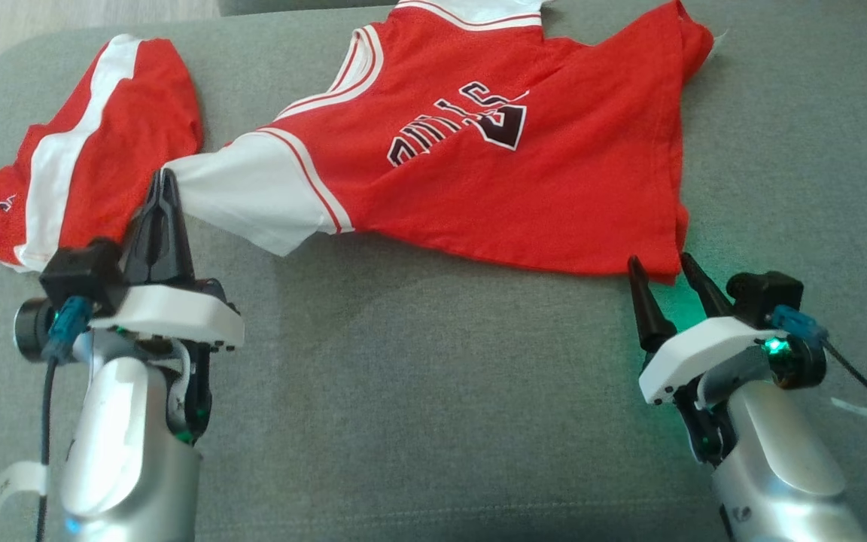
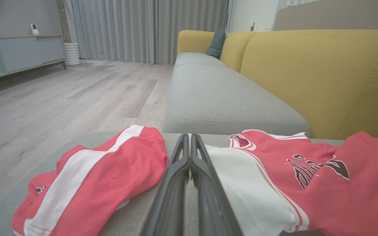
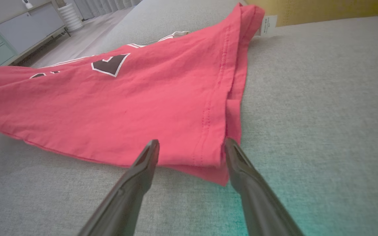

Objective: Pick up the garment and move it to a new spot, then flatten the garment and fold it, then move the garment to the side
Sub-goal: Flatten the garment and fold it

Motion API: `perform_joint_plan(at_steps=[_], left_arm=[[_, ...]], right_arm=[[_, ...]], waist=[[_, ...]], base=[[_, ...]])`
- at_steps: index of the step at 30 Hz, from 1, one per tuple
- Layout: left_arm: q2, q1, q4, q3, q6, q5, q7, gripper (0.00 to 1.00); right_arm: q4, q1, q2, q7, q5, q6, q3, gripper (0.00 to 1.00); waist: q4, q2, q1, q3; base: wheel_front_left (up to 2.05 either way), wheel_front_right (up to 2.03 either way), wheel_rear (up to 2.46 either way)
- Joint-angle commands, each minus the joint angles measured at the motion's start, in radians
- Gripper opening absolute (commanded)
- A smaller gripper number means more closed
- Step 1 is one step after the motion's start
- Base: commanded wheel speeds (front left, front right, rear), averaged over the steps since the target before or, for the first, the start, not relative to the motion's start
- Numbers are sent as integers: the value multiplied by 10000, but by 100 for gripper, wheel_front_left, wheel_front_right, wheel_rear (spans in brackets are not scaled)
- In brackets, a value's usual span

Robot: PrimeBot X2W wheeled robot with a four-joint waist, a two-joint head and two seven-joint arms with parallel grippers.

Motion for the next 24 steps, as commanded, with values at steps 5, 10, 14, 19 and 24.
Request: perform_joint_plan(at_steps=[5, 10, 14, 19, 24], left_arm=[[147, -350, -294, 180, -50, 55, -55, 0], [138, -406, -297, 165, -58, 52, -55, 0], [133, -445, -286, 151, -68, 66, -55, 0], [130, -480, -266, 158, -80, 91, -55, 0], [128, -529, -230, 154, -94, 123, -55, 0]], right_arm=[[172, -555, -16, -77, -364, -7, 161, 100], [554, -748, -16, -37, -522, -7, 51, 100], [788, -889, -16, -135, -666, -7, -76, 100], [1005, -980, -16, -187, -531, -7, 153, 100], [1130, -1032, -16, -124, -237, -7, 530, 36]], waist=[[103, -1, 0, 61], [125, -1, 0, 134], [117, -1, 0, 184], [74, -1, 0, 216], [46, -1, 0, 204]], base=[[0, 0, 0], [0, 0, 0], [0, 0, 0], [0, 0, 0], [0, 0, 0]])
